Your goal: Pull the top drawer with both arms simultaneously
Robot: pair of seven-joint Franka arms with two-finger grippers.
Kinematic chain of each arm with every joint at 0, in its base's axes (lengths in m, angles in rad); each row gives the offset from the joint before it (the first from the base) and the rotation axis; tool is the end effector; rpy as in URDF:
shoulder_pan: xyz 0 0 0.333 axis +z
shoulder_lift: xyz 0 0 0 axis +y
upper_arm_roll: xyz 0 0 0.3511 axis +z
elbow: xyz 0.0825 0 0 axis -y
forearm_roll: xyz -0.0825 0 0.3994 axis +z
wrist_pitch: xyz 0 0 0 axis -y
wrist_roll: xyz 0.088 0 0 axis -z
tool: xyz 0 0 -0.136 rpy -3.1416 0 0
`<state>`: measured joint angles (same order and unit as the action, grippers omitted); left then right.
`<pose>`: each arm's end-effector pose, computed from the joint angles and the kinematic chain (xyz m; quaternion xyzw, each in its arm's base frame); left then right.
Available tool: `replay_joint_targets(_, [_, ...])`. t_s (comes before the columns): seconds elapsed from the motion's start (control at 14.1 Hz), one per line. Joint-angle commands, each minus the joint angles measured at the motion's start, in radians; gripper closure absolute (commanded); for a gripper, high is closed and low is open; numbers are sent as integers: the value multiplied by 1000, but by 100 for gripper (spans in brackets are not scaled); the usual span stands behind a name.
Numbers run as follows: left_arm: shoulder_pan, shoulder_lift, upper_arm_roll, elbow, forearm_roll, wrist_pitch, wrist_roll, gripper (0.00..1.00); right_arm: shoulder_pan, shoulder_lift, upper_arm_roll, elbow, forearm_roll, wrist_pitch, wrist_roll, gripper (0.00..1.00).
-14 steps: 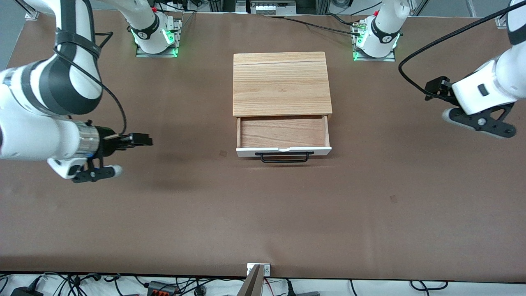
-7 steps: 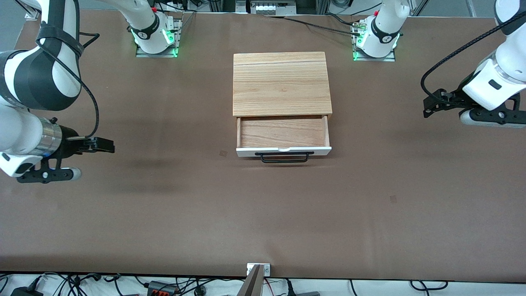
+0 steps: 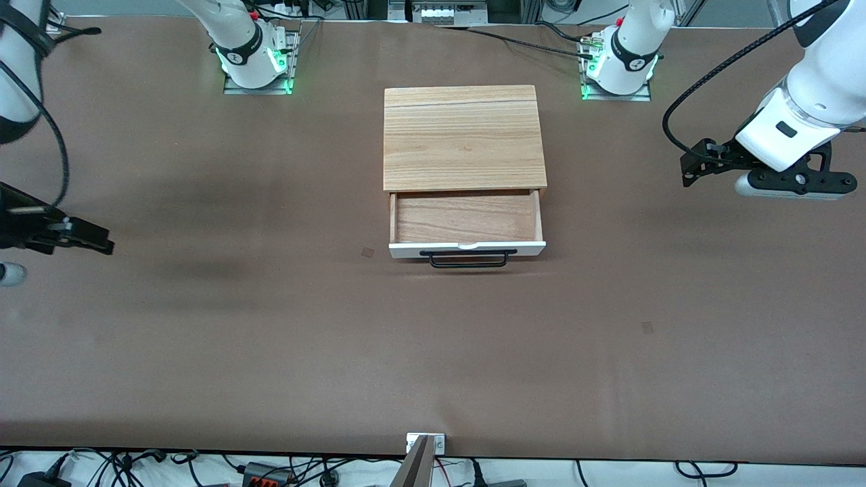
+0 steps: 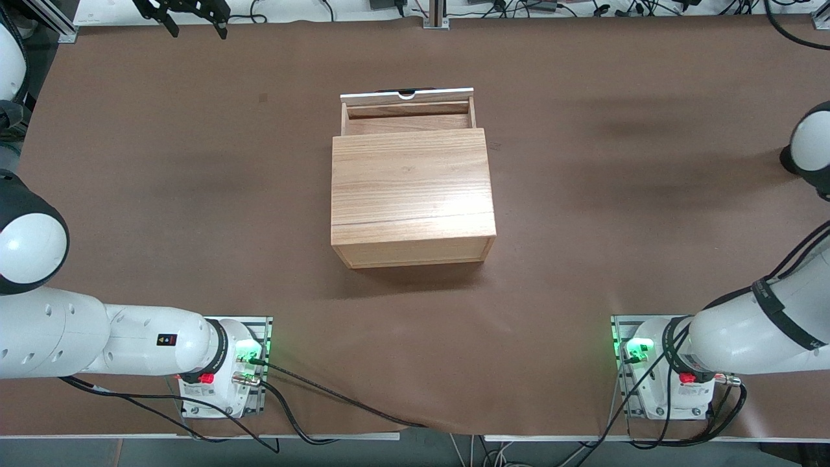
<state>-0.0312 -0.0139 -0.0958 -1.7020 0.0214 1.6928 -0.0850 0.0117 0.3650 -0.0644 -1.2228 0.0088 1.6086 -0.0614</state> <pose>0.5683 -0.0702 0.5848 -0.9997 0.0223 -0.0035 0.0110 0.6933 -0.0269 0.5735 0.9999 0.0065 0.0103 0.0077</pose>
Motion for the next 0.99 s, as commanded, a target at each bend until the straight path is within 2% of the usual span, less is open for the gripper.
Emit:
replay_joint_targets(0.0, [10, -28, -4, -24, 20, -8, -9, 0, -61, -69, 80, -82, -44, 19, 28, 0])
replay_joint_targets(0.21, [10, -28, -2, -24, 20, -10, -7, 0, -61, -119, 77, -165, -43, 31, 31, 0])
replay_joint_targets(0.42, [10, -26, -2, -22, 20, -10, -7, 0, -24, -149, 25, -195, -41, 37, 29, 0])
replay_joint_targets(0.71, [10, -23, -4, -12, 20, -10, -16, 0, -22, -165, 20, -208, -44, 25, 29, 0])
replay_joint_targets(0.92, [10, -18, -4, -8, 18, -10, -18, 0, -21, -279, 21, -389, -44, 89, 46, 0])
